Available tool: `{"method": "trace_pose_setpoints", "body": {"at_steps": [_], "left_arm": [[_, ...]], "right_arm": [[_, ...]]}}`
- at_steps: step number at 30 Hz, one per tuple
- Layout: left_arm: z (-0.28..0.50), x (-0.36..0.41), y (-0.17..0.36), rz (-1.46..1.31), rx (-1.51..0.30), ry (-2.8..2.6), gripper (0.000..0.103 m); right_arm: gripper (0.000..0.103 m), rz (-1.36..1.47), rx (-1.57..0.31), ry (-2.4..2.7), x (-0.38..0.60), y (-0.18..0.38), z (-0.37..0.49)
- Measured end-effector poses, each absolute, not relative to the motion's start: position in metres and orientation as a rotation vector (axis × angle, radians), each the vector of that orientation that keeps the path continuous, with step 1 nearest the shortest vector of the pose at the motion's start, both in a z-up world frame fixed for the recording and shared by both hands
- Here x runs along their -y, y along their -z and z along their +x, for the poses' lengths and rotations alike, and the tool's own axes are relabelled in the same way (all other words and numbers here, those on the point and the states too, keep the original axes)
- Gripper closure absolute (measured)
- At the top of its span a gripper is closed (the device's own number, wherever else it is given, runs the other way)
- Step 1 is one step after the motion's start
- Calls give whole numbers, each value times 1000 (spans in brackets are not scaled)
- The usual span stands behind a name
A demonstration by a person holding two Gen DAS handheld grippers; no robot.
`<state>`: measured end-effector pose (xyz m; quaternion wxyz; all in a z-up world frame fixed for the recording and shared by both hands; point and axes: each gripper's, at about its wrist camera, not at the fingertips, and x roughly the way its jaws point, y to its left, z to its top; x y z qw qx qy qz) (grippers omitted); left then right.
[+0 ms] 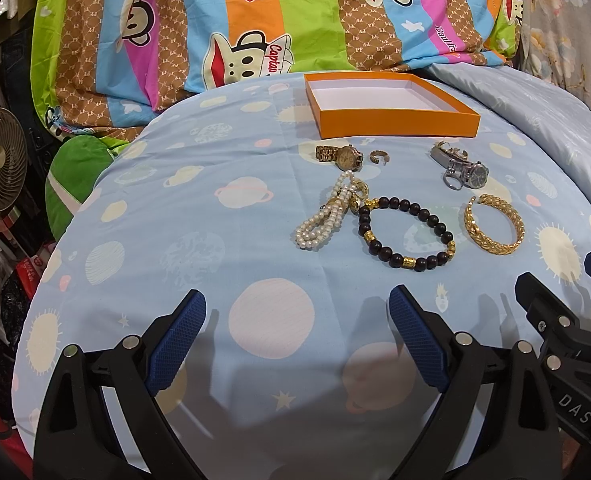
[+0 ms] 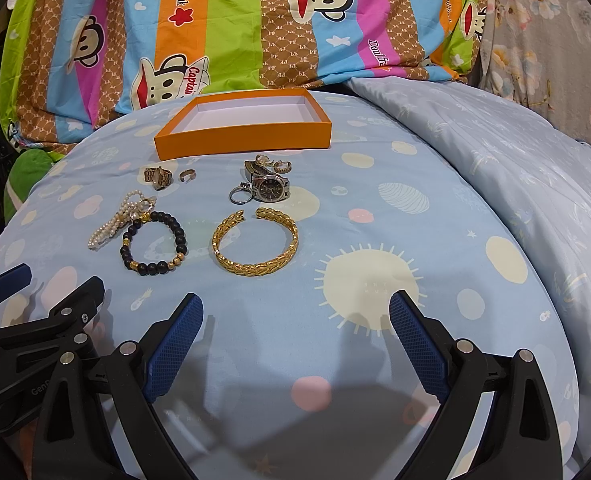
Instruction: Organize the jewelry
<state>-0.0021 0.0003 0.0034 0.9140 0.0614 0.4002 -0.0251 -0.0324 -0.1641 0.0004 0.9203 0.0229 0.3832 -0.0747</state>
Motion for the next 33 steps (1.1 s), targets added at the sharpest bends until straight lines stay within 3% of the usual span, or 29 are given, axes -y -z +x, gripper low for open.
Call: {"method": "trace_pose_setpoints", "body": {"at_steps": [33], "left_arm": [[2,-2,-8,149,-812,30,13]], "right_arm": [[10,48,-786,153,164,0,-32]]}}
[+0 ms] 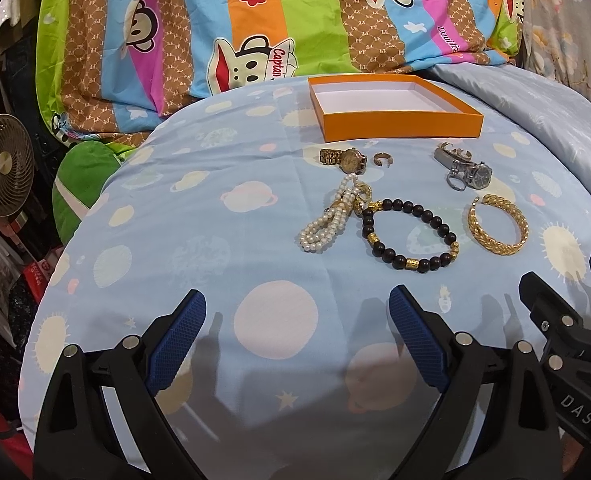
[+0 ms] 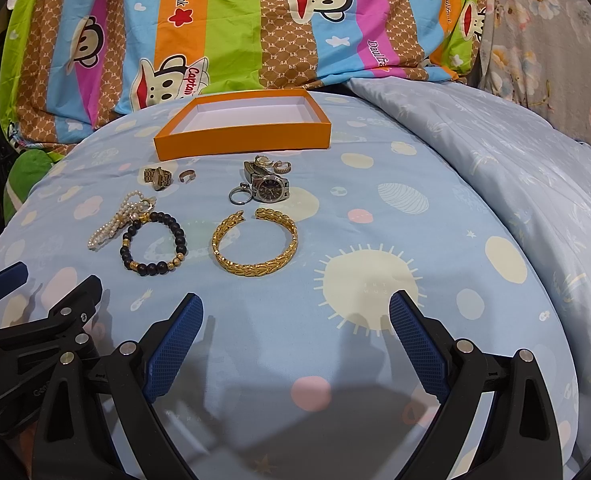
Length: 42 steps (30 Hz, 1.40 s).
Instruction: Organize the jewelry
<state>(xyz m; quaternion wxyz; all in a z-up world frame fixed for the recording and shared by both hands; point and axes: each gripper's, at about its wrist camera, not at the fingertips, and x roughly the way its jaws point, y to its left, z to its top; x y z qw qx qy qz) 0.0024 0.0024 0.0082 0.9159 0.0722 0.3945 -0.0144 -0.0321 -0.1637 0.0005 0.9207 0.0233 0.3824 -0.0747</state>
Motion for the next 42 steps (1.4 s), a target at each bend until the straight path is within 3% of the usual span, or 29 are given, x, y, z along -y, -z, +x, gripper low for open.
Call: {"method": "trace_pose_setpoints", "body": {"at_steps": [25,32,42], "left_arm": [[0,1,-2,138,-822,53,13],[2,-45,-12,-55,-799,57,12],[7,-63,-11,-4,-823,10,11]], "right_arm": [[10,53,-780,153,163,1,-32],[11,101,-795,96,175,-6,-25],[14,136,-864,80,178,3,13]]}}
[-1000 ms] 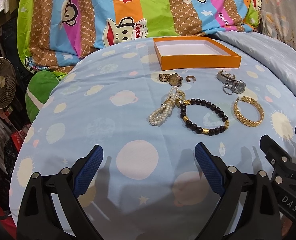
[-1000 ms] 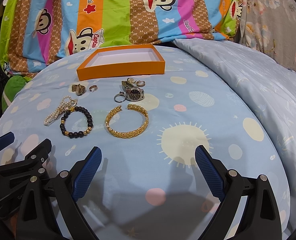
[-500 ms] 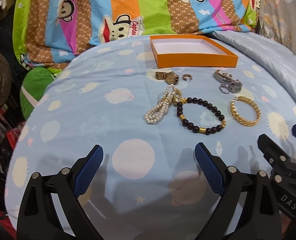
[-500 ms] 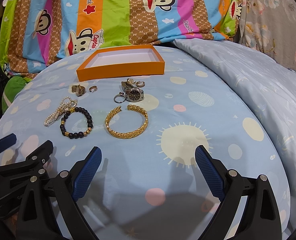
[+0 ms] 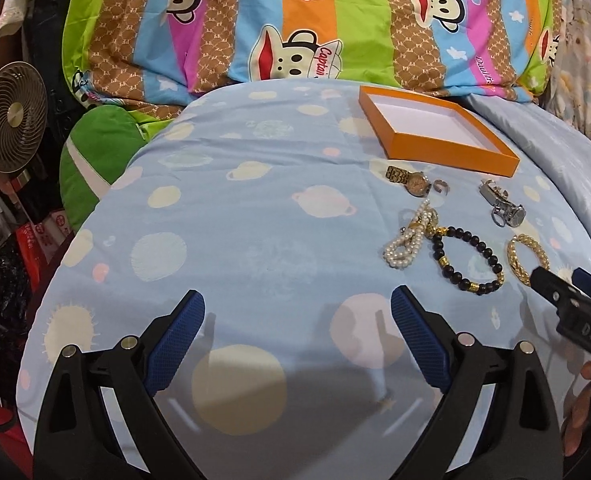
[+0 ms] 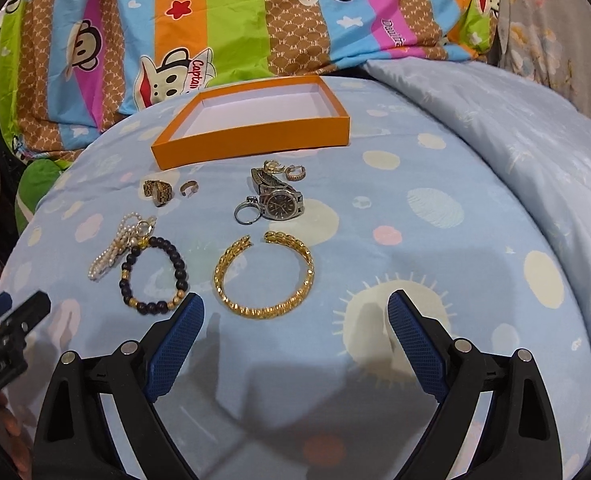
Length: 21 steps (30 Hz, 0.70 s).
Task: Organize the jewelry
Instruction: 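Close the left tool on the pearl bracelet while the right tool grasps the gold bangle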
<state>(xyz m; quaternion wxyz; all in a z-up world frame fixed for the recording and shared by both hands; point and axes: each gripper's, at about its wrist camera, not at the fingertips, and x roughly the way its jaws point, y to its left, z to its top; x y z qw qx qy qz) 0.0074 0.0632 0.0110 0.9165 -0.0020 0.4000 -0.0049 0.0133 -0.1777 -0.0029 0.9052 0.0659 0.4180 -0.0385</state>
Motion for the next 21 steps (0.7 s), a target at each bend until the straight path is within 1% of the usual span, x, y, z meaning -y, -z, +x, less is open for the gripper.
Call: {"method": "trace_pose_setpoints", "body": {"at_steps": [3,5,6,8,9,11,16,21], "left_arm": [[8,-58,-11,5,-827,46,11],[10,-53,-12,12,-830,65,11],[12,-50,-12,23,-829,74,11],[15,-43,-14,44,-830,83,11],[17,-39,-16,52,-829,89,11],[22,-33,-18,58,-831,99,11],[43,-19,-18,78,-839,112,11],[59,-9,-6,93,-859,123,11]], "right_arm": [[20,141,-889,75,178,7,21],[26,127,-903,73,175,9,24],[28,113,-907,75,173,9,26],[37,91,-910,77,168,10,30],[39,83,-910,79,167,10,31],[47,80,-907,76,167,10,31],[48,109,-896,68,172,10,28],[48,148,-887,64,179,8,27]]}}
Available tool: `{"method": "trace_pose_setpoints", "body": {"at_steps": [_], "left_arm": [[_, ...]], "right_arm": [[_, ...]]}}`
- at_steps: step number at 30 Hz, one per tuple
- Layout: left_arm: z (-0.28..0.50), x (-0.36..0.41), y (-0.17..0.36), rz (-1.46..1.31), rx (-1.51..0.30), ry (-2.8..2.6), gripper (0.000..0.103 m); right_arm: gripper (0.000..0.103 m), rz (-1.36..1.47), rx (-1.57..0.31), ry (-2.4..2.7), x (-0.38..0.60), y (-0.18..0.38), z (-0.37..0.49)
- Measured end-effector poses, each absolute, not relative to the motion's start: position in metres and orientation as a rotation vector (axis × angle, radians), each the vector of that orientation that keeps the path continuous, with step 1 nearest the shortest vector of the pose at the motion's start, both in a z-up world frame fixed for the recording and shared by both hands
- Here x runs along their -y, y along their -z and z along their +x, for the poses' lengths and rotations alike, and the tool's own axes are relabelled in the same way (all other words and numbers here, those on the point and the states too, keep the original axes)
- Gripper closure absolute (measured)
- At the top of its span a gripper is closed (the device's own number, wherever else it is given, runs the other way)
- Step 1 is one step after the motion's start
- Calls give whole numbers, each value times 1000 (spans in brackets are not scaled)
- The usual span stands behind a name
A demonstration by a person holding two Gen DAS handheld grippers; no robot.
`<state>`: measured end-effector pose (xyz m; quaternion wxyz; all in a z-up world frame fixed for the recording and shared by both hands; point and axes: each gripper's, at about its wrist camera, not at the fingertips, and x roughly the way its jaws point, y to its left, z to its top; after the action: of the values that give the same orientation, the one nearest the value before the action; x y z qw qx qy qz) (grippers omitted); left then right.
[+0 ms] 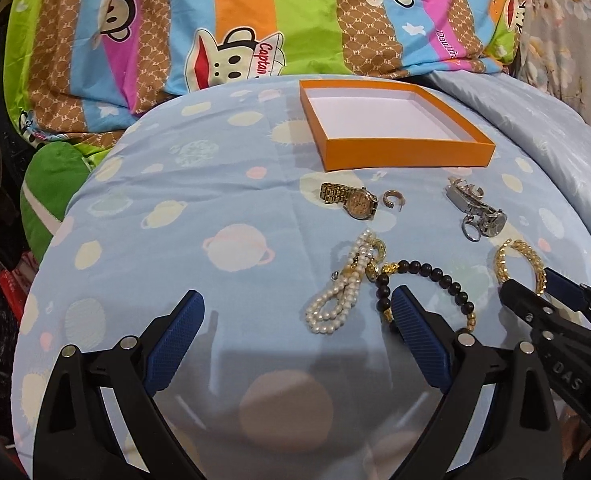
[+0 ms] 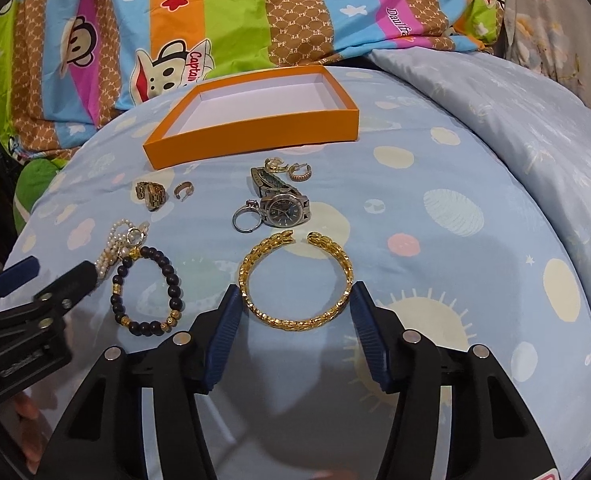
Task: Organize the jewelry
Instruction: 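Close the left tool on the pearl bracelet while the right tool grasps the gold bangle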
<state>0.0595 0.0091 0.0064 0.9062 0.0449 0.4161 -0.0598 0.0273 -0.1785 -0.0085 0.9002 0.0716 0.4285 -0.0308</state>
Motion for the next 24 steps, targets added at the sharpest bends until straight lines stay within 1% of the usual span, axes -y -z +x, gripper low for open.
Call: {"method": "trace_pose_setpoints", "body": {"at_steps": [1,2,3,8,10,11,13,15,16,17,18,20,21,22,23,24], "left_arm": [[62,-8,-4,93,-865,122,11],[64,-8,-3,92,-870,117,15],[66,-9,-1,88,-878,115,20],[75,-16,4,48,-905,102,33],[75,-14,4,54,-908,106,34],[74,-13,4,63,-904,110,37],[73,-10,4,74,-904,128,44],[72,-7,5,81,-906,139,55],[72,-7,4,80,-903,142,59],[72,-7,4,77,-902,151,67],[71,-7,4,75,-900,157,69],[71,-7,3,71,-898,161,70],[70,-8,2,66,-894,162,74],[70,-9,1,62,-889,164,75],[68,-10,-1,56,-881,166,88],[67,-11,-2,52,-880,172,99]], "right_arm": [[48,150,-886,64,179,8,27],[48,151,-886,64,179,9,27],[48,151,-886,64,179,9,28],[48,140,-890,67,178,9,27],[48,140,-890,66,178,9,27],[48,141,-889,66,178,9,27],[48,141,-889,66,177,9,27],[48,142,-888,66,177,9,27],[48,143,-887,65,177,9,27],[48,144,-886,65,178,9,27],[48,144,-885,65,177,9,27],[48,148,-882,65,178,8,27],[49,151,-879,66,178,8,26],[49,157,-873,67,179,7,25],[49,163,-867,67,181,6,24],[49,170,-858,68,182,5,23]]}}
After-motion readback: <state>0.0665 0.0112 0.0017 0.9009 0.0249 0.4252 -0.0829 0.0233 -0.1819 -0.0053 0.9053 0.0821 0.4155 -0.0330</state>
